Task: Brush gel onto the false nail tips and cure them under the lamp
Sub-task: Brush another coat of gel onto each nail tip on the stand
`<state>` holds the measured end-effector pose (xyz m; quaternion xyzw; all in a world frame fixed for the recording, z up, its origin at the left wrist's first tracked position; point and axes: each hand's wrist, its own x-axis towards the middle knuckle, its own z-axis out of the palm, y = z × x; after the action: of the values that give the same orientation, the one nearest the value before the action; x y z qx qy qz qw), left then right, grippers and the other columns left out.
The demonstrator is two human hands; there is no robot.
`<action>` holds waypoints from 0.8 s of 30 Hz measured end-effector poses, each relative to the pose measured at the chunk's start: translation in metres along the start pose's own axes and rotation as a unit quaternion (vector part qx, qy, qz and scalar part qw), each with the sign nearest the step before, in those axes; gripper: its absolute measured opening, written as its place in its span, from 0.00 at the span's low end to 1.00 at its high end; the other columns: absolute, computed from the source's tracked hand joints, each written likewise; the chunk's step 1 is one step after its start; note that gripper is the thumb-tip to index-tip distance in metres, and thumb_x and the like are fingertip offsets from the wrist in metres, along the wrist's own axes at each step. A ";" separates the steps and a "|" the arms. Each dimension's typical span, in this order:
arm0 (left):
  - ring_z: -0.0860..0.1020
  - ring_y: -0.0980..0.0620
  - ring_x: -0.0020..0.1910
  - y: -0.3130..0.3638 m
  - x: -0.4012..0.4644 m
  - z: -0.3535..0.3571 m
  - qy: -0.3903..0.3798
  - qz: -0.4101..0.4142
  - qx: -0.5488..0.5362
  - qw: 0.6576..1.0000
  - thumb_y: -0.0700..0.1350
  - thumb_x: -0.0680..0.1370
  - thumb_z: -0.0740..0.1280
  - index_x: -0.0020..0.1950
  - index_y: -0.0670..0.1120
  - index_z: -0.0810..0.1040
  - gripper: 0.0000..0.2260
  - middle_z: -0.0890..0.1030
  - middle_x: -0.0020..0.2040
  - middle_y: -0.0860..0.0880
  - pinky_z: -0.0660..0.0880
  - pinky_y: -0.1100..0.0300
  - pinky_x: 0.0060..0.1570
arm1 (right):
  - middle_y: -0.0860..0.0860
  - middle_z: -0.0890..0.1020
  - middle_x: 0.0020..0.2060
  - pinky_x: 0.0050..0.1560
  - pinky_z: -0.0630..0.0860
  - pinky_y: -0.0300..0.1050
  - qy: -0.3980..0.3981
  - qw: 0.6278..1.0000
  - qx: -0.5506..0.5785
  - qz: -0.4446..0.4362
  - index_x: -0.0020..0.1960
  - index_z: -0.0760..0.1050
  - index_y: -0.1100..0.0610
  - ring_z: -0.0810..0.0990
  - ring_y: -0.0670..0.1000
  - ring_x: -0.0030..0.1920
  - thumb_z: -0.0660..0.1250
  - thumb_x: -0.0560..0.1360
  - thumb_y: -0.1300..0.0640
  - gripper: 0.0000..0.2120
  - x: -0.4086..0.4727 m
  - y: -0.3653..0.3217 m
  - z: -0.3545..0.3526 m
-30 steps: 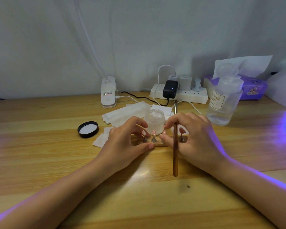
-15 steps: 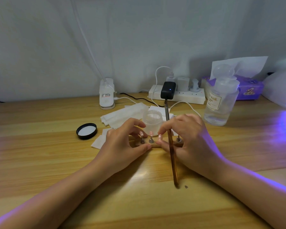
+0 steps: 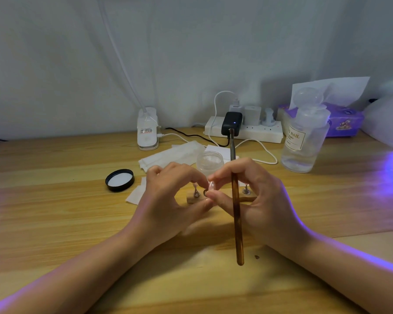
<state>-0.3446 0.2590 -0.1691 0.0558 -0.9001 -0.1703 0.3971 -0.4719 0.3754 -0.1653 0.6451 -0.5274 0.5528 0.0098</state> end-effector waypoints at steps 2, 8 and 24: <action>0.72 0.64 0.45 -0.001 0.000 0.000 0.011 0.002 -0.007 1.000 0.53 0.70 0.65 0.45 0.50 0.77 0.09 0.76 0.43 0.61 0.66 0.51 0.46 | 0.48 0.80 0.43 0.48 0.77 0.38 0.001 1.000 0.002 0.002 0.50 0.72 0.57 0.80 0.43 0.45 0.72 0.70 0.59 0.12 0.000 0.000 0.002; 0.71 0.73 0.45 -0.004 -0.001 0.000 0.040 -0.011 -0.025 0.999 0.53 0.69 0.66 0.48 0.55 0.73 0.09 0.76 0.38 0.64 0.62 0.63 0.44 | 0.46 0.81 0.43 0.48 0.78 0.43 0.014 0.999 0.006 0.030 0.50 0.73 0.56 0.81 0.45 0.46 0.72 0.69 0.59 0.12 -0.001 0.000 0.002; 0.79 0.59 0.42 -0.009 0.004 0.001 0.084 -0.009 -0.137 0.987 0.39 0.70 0.71 0.50 0.46 0.80 0.10 0.80 0.42 0.52 0.76 0.64 0.44 | 0.41 0.80 0.28 0.35 0.70 0.25 0.113 0.979 0.067 0.156 0.40 0.80 0.48 0.78 0.36 0.35 0.54 0.73 0.43 0.17 0.033 -0.003 -0.030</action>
<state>-0.3485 0.2497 -0.1698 0.0230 -0.8314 -0.2904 0.4732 -0.4961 0.3721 -0.1277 0.4875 -0.5784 0.6513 -0.0604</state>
